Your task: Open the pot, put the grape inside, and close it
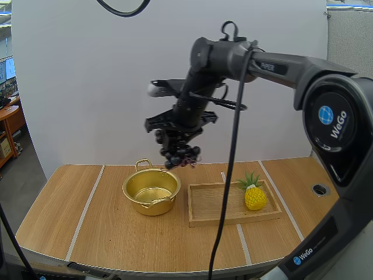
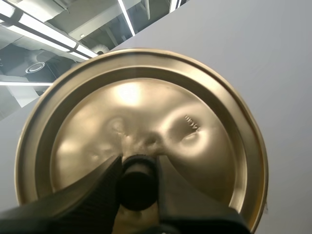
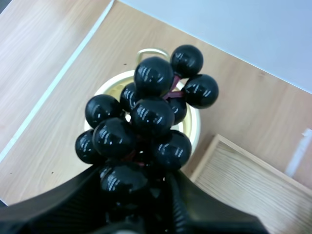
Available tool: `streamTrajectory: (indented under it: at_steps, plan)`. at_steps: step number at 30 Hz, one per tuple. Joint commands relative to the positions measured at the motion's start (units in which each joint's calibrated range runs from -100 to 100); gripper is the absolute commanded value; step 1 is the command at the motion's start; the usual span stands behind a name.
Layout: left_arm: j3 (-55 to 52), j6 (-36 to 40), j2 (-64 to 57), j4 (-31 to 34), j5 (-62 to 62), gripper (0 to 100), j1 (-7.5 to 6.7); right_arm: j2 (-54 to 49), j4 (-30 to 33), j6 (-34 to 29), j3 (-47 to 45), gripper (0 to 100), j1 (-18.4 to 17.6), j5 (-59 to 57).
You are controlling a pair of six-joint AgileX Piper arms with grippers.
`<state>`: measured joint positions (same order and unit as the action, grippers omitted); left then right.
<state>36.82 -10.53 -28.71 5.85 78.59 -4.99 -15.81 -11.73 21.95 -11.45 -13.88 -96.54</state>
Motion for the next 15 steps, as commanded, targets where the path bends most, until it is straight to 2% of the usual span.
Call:
streamTrajectory:
  at_steps: [1, 6, 15]
  plan:
    - [0.66, 0.35, -0.5, 0.48, -1.92, 0, -0.23, 6.2, 0.97, -0.92, 5.54, 0, -4.44, -0.17]
    - [0.66, 0.35, -0.5, 0.48, -1.92, 0, -0.23, 13.53, 0.88, -0.83, 8.98, 0, -5.44, 2.19]
    - [0.66, 0.35, -0.5, 0.48, -1.92, 0, -0.23, 23.13, 0.83, 0.77, 9.01, 0, -5.44, 9.51]
